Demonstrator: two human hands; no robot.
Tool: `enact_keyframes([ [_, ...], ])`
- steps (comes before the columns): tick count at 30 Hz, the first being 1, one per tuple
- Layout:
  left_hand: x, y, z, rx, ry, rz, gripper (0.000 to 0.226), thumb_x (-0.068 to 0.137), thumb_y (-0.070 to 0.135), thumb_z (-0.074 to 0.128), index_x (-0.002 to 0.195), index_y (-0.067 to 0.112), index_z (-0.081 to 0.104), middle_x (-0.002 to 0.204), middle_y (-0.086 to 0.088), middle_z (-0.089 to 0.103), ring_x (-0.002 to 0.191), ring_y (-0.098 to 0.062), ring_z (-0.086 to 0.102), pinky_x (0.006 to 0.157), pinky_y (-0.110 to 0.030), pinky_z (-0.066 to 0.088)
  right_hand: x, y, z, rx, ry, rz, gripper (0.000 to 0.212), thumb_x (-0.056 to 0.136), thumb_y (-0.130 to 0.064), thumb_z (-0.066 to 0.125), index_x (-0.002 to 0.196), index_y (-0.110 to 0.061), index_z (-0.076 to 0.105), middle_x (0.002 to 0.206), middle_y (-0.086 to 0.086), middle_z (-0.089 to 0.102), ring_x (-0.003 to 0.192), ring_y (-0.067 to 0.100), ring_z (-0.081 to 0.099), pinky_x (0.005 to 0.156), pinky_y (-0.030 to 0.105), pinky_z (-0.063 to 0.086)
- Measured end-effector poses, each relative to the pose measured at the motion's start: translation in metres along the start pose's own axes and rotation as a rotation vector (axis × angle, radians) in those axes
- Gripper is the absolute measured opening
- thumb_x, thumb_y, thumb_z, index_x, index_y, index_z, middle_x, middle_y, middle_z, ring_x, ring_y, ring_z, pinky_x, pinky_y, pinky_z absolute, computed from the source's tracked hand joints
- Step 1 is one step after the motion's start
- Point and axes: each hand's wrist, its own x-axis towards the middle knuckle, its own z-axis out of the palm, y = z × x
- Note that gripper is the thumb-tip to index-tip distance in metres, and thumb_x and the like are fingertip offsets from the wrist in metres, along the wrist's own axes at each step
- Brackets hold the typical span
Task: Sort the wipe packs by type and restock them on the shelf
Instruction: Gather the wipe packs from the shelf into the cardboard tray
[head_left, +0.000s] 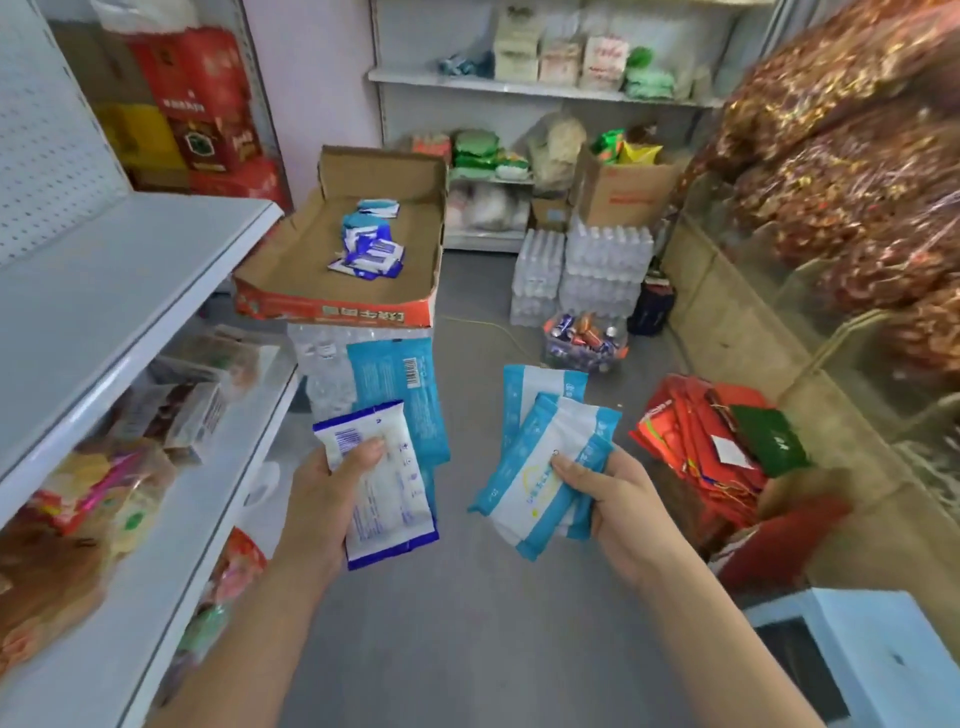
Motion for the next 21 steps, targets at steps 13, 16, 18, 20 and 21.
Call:
enact_keyframes([
  [13, 0.218, 0.017, 0.171, -0.014, 0.007, -0.090, 0.018, 0.092, 0.023, 0.069, 0.106, 0.013, 0.065, 0.097, -0.012, 0.076, 0.085, -0.036, 0.075, 0.082, -0.065, 0.056, 0.235, -0.089, -0.089, 0.056, 0.002, -0.040, 0.036, 0.091, -0.009, 0.062, 0.127, -0.007, 0.057, 0.120, 0.014, 0.071, 0.109, 0.035, 0.069, 0.092, 0.062, 0.053],
  [16, 0.265, 0.031, 0.207, 0.016, 0.046, -0.080, 0.017, 0.091, 0.026, 0.069, 0.106, 0.017, 0.066, 0.096, -0.009, 0.077, 0.082, -0.031, 0.076, 0.078, -0.055, 0.060, 0.295, -0.117, -0.110, 0.070, -0.032, -0.009, 0.036, 0.092, -0.010, 0.061, 0.127, -0.008, 0.057, 0.120, 0.014, 0.071, 0.110, 0.035, 0.069, 0.094, 0.062, 0.052],
  [18, 0.297, 0.042, 0.224, 0.001, 0.085, -0.061, 0.014, 0.091, 0.027, 0.070, 0.102, 0.020, 0.066, 0.092, -0.006, 0.077, 0.078, -0.027, 0.076, 0.071, -0.045, 0.061, 0.338, -0.136, -0.118, 0.039, -0.072, 0.016, 0.033, 0.093, -0.010, 0.061, 0.126, -0.008, 0.057, 0.120, 0.013, 0.071, 0.108, 0.035, 0.069, 0.093, 0.061, 0.052],
  [20, 0.330, 0.051, 0.237, -0.030, 0.145, -0.047, 0.013, 0.090, 0.027, 0.070, 0.101, 0.021, 0.066, 0.093, -0.005, 0.078, 0.078, -0.026, 0.076, 0.072, -0.044, 0.060, 0.382, -0.152, -0.121, 0.008, -0.085, 0.014, 0.031, 0.094, -0.009, 0.060, 0.125, -0.009, 0.057, 0.117, 0.011, 0.073, 0.105, 0.032, 0.071, 0.088, 0.054, 0.057],
  [21, 0.344, 0.055, 0.241, -0.038, 0.171, -0.045, 0.016, 0.090, 0.029, 0.071, 0.102, 0.021, 0.066, 0.093, -0.005, 0.078, 0.080, -0.026, 0.076, 0.075, -0.046, 0.060, 0.402, -0.158, -0.119, 0.003, -0.094, 0.015, 0.030, 0.095, -0.009, 0.060, 0.124, -0.010, 0.057, 0.116, 0.010, 0.073, 0.104, 0.031, 0.071, 0.083, 0.049, 0.059],
])
